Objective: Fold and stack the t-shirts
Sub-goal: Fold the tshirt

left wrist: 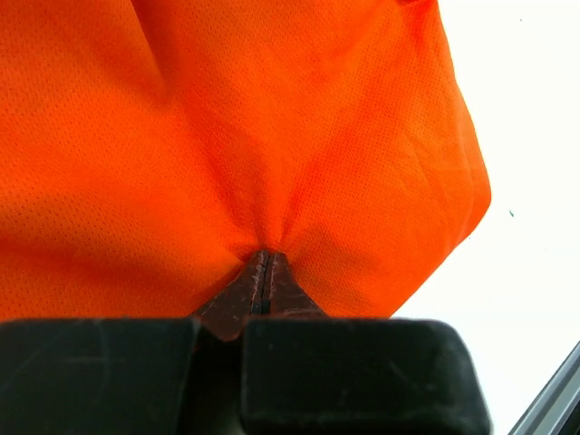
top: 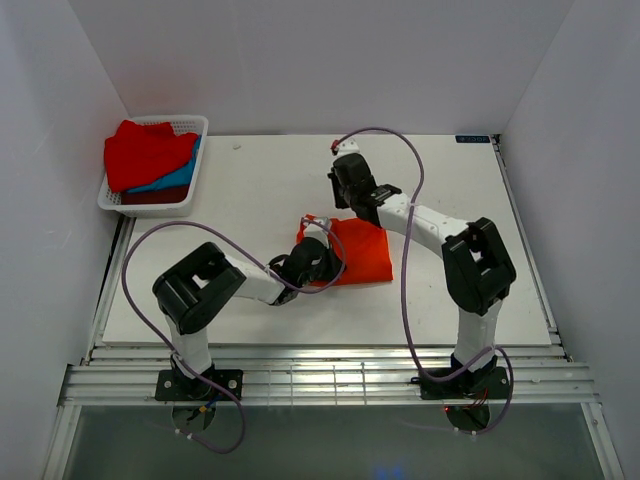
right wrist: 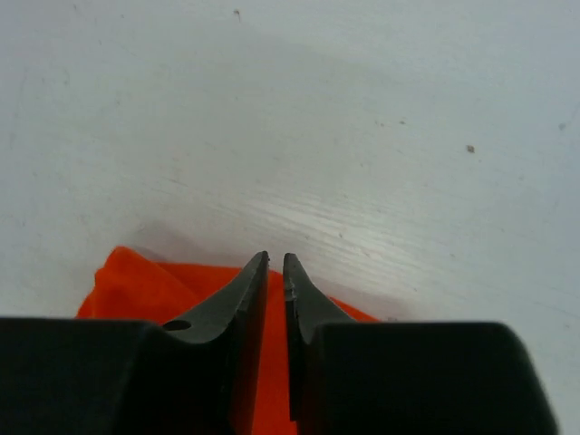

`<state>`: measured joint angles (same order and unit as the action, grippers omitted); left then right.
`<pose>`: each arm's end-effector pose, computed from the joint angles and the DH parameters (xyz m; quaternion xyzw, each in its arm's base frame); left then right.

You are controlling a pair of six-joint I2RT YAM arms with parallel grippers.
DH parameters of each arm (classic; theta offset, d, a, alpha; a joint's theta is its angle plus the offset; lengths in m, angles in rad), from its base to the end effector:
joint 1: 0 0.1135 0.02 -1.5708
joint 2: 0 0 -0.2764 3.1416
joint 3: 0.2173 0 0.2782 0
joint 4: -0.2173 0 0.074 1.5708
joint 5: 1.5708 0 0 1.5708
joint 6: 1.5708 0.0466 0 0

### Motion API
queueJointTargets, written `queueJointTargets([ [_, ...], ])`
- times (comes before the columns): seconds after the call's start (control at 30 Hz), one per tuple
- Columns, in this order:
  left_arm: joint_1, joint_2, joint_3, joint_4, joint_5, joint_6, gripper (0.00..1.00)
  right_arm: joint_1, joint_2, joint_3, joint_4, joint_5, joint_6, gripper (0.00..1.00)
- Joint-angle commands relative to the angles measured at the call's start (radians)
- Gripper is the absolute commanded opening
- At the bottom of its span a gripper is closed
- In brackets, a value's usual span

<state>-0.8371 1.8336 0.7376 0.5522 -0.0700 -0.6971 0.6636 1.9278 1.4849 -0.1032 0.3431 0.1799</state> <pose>0.2518 -0.2744 0.1039 0.0437 0.8696 -0.3188 0.3746 0.3945 0.2885 0.2490 -0.1244 0.8539 0.0620 0.5016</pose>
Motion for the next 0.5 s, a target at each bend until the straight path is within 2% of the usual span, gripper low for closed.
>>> queueJointTargets([
  [0.0, -0.008, -0.068, 0.016, -0.076, -0.011, 0.042, 0.00, -0.004, -0.139, -0.128, -0.006, 0.025, 0.001, 0.20],
  [0.03, -0.010, -0.106, 0.029, -0.096, -0.020, 0.063, 0.00, -0.002, -0.194, -0.164, -0.004, 0.019, 0.013, 0.25],
  [0.07, -0.010, -0.125, 0.061, -0.119, -0.051, 0.073, 0.00, -0.004, -0.225, -0.199, -0.004, 0.017, 0.021, 0.34],
  [0.13, -0.010, -0.161, 0.100, -0.214, -0.094, 0.103, 0.00, -0.004, -0.297, -0.296, -0.003, -0.006, 0.030, 0.43],
  [0.17, -0.010, -0.196, 0.135, -0.247, -0.121, 0.113, 0.13, -0.002, -0.320, -0.325, -0.003, -0.016, 0.035, 0.53],
  [0.2, -0.010, -0.214, 0.149, -0.309, -0.172, 0.120, 0.25, -0.004, -0.338, -0.353, -0.006, -0.019, 0.039, 0.57],
  [0.27, -0.008, -0.258, 0.178, -0.366, -0.217, 0.133, 0.56, -0.007, -0.394, -0.422, -0.007, -0.050, 0.053, 0.71],
  [0.3, -0.007, -0.270, 0.187, -0.429, -0.267, 0.128, 0.85, -0.016, -0.406, -0.440, -0.009, -0.070, 0.058, 0.75],
  [0.37, 0.004, -0.293, 0.197, -0.501, -0.306, 0.128, 0.95, -0.039, -0.435, -0.486, -0.004, -0.147, 0.067, 0.88],
  [0.47, 0.053, -0.309, 0.168, -0.503, -0.300, 0.127, 0.98, -0.067, -0.446, -0.540, 0.008, -0.223, 0.072, 0.93],
])
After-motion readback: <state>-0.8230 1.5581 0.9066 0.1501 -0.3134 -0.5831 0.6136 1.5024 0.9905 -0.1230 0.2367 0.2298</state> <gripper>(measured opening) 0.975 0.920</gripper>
